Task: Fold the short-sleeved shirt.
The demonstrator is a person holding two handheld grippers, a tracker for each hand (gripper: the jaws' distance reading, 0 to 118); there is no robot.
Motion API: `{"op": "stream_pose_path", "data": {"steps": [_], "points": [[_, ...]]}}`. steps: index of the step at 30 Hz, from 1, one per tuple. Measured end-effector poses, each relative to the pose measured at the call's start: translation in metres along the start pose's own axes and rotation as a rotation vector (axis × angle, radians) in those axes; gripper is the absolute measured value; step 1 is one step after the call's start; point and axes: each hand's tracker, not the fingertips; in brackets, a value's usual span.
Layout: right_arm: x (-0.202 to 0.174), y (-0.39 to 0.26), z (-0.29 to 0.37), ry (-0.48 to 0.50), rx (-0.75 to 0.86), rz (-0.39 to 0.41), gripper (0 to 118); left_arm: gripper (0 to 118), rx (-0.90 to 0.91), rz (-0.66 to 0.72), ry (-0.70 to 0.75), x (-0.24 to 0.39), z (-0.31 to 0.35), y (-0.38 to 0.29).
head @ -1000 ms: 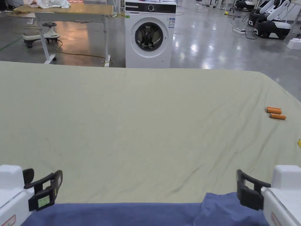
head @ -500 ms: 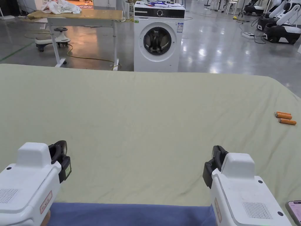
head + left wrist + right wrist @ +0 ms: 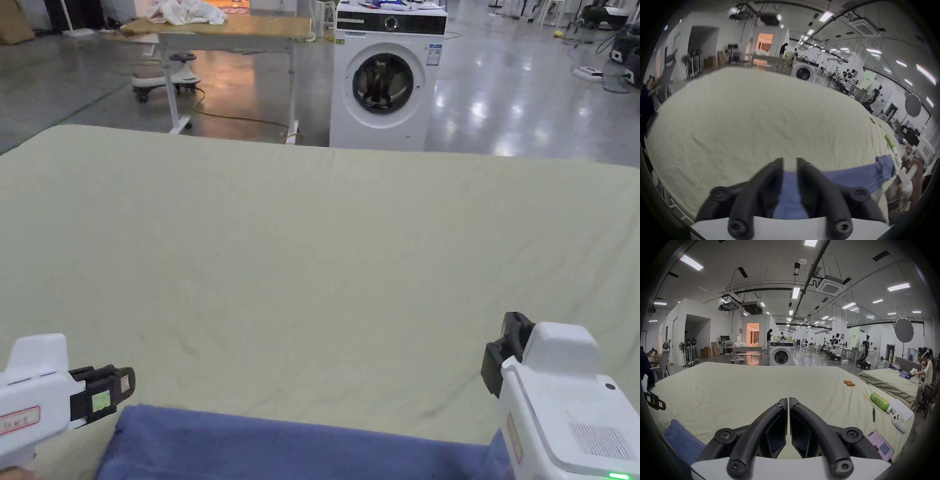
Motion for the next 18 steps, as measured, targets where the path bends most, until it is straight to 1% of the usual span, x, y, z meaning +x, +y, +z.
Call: {"op": "stream_pose_path", "data": {"steps": [1,2,3,4,5,8,11,13,14,15,16,17,18], "points": [[0.0,0.0,-0.001,-0.001,-0.001,0.006,1,34,-0.03,0.006,-0.035,-0.014,-0.001,0.0],[0.001,-0.001,-0.001,-0.002,-0.002,0.011,1,57,-0.061,0.042,-0.08,-0.023,-0.001,-0.002],[0.001,-0.002,-0.002,-0.004,-0.004,0.015,1,70,-0.107,0.092,-0.127,-0.036,-0.004,-0.003],[0.001,-0.002,-0.002,-0.004,-0.008,0.018,1,78,-0.144,0.139,-0.168,-0.046,-0.008,-0.004],[0.001,-0.003,-0.003,-0.003,-0.018,0.017,1,81,-0.164,0.19,-0.218,-0.059,-0.013,-0.007],[0.001,-0.008,-0.003,0.001,-0.028,0.01,1,82,-0.244,0.294,-0.314,-0.082,-0.031,-0.018],[0.001,-0.013,-0.004,0.0,-0.044,0.01,1,81,-0.333,0.324,-0.395,-0.097,-0.053,-0.034],[0.002,-0.016,-0.003,0.002,-0.057,0.014,1,81,-0.283,0.394,-0.497,-0.105,-0.056,-0.037],[0.001,-0.017,-0.002,0.0,-0.061,0.021,1,80,-0.288,0.454,-0.541,-0.108,-0.057,-0.037],[0.002,-0.019,-0.002,-0.002,-0.064,0.023,1,77,-0.304,0.523,-0.562,-0.111,-0.062,-0.04],[0.002,-0.02,-0.002,-0.002,-0.067,0.023,1,71,-0.307,0.551,-0.573,-0.111,-0.066,-0.043],[0.002,-0.022,-0.003,-0.002,-0.074,0.02,1,61,-0.304,0.549,-0.586,-0.109,-0.07,-0.045],[0.002,-0.023,-0.003,-0.002,-0.079,0.018,1,54,-0.305,0.537,-0.592,-0.108,-0.074,-0.047]]}}
